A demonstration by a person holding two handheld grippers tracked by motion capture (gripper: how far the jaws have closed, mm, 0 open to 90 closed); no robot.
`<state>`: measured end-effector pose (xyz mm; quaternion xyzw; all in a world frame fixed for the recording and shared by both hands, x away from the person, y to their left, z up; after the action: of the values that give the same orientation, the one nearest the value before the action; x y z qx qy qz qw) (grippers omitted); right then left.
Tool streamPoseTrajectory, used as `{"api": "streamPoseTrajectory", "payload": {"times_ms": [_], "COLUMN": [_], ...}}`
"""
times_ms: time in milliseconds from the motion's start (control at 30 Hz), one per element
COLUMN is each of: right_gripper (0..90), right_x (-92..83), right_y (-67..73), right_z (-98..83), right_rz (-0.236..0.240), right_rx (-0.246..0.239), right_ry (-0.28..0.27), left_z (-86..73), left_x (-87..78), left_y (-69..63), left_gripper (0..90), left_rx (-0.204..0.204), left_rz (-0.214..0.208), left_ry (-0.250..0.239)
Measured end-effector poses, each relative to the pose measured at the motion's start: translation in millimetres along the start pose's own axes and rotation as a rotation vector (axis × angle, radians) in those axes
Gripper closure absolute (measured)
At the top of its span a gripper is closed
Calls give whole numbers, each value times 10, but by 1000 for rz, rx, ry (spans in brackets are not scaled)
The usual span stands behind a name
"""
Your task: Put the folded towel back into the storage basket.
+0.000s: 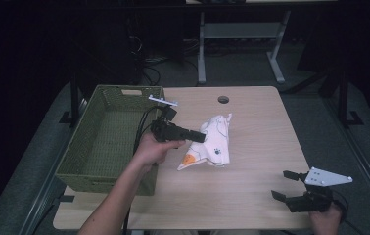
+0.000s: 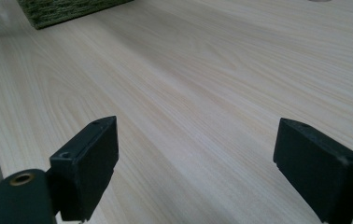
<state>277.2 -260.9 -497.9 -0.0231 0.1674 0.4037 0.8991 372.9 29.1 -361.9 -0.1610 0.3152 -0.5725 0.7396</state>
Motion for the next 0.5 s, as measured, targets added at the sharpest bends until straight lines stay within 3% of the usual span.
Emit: {"api": "streamPoseTrajectory", "payload": {"times_ms": [500], "right_gripper": [135], "right_x": [15], "right_y": [-6], "right_z": [-40], "right_rz": [-17], "right_rx": [12], "right_ry": [14], "left_z": [147], "left_x": [-353], "left_y": [5], "left_gripper": [831], "left_rx": [3], "left_rz": [2], "left_ry": [-36]}}
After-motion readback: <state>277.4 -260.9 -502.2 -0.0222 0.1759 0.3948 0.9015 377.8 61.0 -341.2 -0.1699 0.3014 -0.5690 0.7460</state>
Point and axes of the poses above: each handheld gripper's, and its own axes: x roughly forward along the jaws, z roughly out of its top, y roughly to its left, the point moved 9 cm from there along x, roughly forward along the jaws, and after that the axes turned 12 degrees about -y, right-handed, at the moved point
